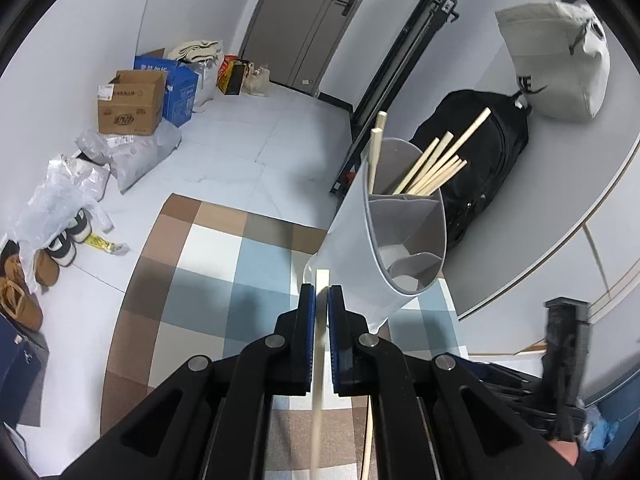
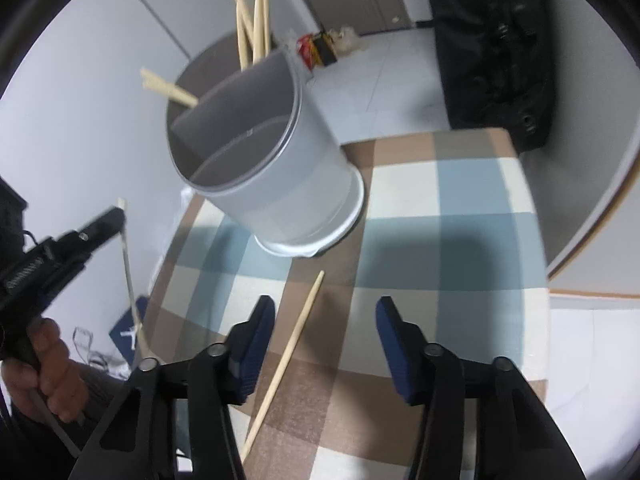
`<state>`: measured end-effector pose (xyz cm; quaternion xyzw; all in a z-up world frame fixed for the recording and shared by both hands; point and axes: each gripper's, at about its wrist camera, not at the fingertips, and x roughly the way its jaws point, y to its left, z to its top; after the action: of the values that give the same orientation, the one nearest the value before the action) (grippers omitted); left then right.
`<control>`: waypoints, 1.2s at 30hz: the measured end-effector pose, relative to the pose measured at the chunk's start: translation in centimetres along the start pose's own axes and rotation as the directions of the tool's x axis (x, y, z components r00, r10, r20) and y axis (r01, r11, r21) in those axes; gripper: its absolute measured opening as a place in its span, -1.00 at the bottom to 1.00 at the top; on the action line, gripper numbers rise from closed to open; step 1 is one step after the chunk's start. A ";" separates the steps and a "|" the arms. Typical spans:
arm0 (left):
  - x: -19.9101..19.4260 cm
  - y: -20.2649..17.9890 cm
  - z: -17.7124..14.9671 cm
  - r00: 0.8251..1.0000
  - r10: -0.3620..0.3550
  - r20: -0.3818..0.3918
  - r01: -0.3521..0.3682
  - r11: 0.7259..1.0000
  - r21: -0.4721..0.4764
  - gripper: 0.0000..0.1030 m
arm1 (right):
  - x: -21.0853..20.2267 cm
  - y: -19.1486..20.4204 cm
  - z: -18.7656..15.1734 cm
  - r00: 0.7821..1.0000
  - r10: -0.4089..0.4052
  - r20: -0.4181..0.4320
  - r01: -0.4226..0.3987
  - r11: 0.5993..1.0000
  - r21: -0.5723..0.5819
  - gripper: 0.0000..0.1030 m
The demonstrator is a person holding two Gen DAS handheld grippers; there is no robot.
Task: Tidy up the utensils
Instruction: 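Lift the held chopstick with the left gripper while the right grasps the last one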
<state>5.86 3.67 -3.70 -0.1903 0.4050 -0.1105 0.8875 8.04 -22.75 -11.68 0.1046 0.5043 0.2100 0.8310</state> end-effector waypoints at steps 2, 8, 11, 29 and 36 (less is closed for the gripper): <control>-0.2 0.5 0.1 1.000 -0.009 0.006 0.009 1.000 -0.015 -0.96 | 1.2 0.4 0.3 0.999 -0.006 -0.034 0.006 1.000 -0.002 -0.26; -0.3 1.3 0.1 1.000 -0.023 -0.003 0.023 1.000 -0.021 -0.96 | 4.6 2.1 1.0 0.992 -0.052 -0.113 0.048 0.998 -0.033 -0.40; -0.4 2.2 0.2 0.999 -0.024 -0.021 0.023 0.998 -0.053 -0.96 | 5.9 2.7 1.3 0.986 -0.081 -0.143 0.075 0.996 -0.042 -0.40; 2.7 3.5 -1.1 0.979 0.070 -0.193 -0.085 0.994 -0.069 -0.18 | 3.4 2.0 -0.1 0.976 -0.210 -0.057 0.209 0.978 -0.012 -0.92; 6.1 1.3 -2.5 0.937 0.141 -0.320 -0.137 0.990 0.033 -0.04 | -1.1 -0.9 0.8 0.993 -0.117 0.023 0.114 0.988 0.101 -0.92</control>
<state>7.99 2.05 -9.85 -0.1361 0.5561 -0.0790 0.8160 8.52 -23.98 -10.75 0.1192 0.5075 0.1345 0.8427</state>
